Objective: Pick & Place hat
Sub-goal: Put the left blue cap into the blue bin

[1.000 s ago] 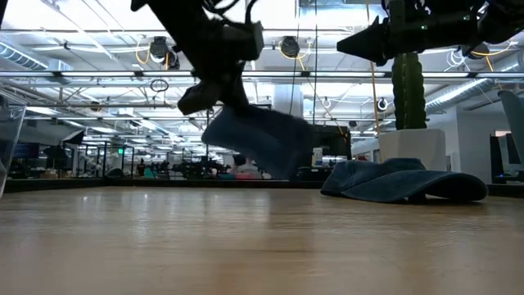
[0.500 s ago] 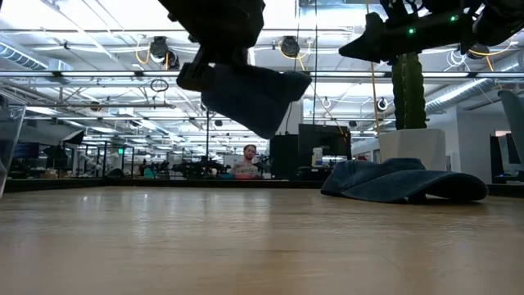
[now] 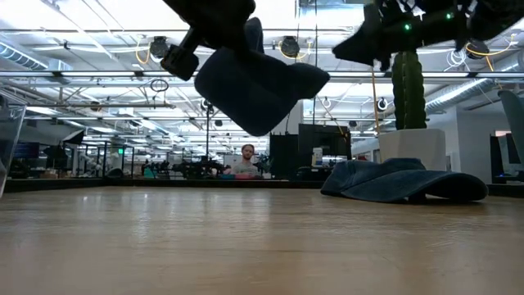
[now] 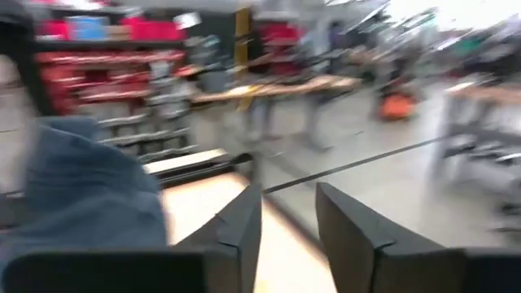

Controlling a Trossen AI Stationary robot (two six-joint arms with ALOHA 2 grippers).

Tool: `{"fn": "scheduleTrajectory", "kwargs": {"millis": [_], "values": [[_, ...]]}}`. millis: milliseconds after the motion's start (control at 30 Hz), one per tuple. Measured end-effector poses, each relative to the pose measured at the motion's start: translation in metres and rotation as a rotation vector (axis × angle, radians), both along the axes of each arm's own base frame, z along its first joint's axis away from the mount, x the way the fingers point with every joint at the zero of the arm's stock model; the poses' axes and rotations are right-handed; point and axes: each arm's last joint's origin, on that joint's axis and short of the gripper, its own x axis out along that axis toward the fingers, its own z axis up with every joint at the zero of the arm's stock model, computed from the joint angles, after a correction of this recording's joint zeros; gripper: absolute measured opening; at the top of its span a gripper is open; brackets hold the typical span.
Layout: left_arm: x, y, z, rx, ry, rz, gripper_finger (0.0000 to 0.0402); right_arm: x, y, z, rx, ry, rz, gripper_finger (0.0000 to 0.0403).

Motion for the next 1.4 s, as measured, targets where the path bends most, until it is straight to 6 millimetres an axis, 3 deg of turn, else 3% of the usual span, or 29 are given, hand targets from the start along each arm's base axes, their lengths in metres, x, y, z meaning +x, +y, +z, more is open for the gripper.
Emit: {"fn": "scheduleTrajectory", "kwargs": {"millis": [233,467,567,733,1000,1200,1400], "values": [[-0.002,-0.01,-0.001,-0.011,0.033,-0.066,0.0003,0.033,0.001,0.039,0.184,0.157,0.271,0.0177],[-0.003,-0.011,-0.001,0.044,0.105,-0.091,0.0003,0.08,-0.006,0.052,0.277,0.444,0.367,0.0214],[-0.003,-0.011,-0.001,0.044,0.105,-0.091,0.0002,0.091,-0.012,0.05,0.343,0.528,0.439,0.0213],[-0.003,-0.012,-0.001,0.045,0.104,-0.09,0.0002,0.102,-0.013,0.045,0.382,0.522,0.581,0.0211],[-0.003,-0.014,-0.001,0.041,0.095,-0.093,0.0002,0.114,-0.016,0.031,0.395,0.55,0.59,0.0209],[-0.003,-0.014,0.0,0.039,0.091,-0.094,0.0003,0.13,-0.019,0.01,0.431,0.591,0.639,0.0206],[-0.004,-0.018,0.0,0.042,0.092,-0.103,0.0003,0.122,-0.03,0.016,0.393,0.574,0.594,0.0206]]}}
